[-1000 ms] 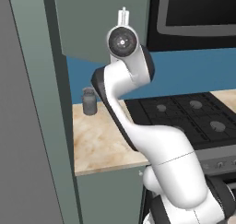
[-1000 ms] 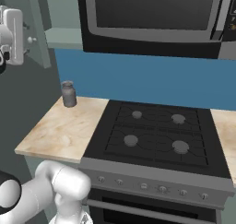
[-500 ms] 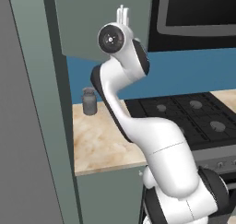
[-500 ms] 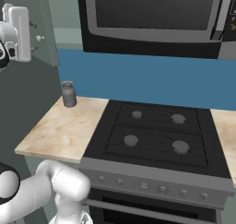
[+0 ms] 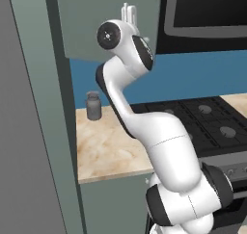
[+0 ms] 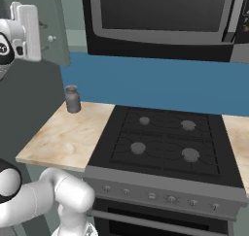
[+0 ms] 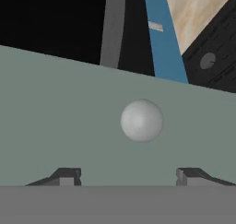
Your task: Close all open cabinet doors.
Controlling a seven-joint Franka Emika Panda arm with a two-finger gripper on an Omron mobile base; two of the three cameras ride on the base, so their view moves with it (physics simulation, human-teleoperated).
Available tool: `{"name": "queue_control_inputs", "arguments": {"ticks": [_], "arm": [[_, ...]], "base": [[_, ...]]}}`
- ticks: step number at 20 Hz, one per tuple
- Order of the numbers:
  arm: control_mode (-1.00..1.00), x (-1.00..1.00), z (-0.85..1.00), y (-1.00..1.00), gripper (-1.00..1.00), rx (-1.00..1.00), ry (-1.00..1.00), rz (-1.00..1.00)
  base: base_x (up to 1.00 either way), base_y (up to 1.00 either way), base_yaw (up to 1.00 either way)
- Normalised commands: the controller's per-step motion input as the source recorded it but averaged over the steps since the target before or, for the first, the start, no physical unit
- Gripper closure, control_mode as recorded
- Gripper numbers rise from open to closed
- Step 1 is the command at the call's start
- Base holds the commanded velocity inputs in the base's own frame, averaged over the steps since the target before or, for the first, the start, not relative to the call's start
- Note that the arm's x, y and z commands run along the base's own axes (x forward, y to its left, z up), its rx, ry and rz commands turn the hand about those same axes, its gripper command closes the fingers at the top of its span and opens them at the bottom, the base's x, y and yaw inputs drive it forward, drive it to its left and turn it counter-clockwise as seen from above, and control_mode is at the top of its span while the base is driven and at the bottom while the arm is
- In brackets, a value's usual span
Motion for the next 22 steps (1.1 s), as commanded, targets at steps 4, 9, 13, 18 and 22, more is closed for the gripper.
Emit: {"name": "queue_control_inputs", "arguments": {"ticks": [4, 9, 13, 18, 22], "arm": [[-1.0, 0.35, 0.0, -0.49, -1.0, 0.0, 0.0, -0.11], [-1.0, 0.39, 0.0, -0.47, -1.0, 0.0, 0.0, -0.1], [-1.0, 0.41, 0.0, -0.49, -1.0, 0.0, 0.0, -0.09], [-1.0, 0.39, 0.0, -0.47, -1.0, 0.0, 0.0, -0.08], [-1.0, 0.42, -0.01, -0.46, -1.0, 0.0, 0.01, -0.05]], "base": [[0.0, 0.0, 0.0], [0.0, 0.0, 0.0], [0.0, 0.0, 0.0], [0.0, 0.0, 0.0], [0.0, 0.0, 0.0]]}}
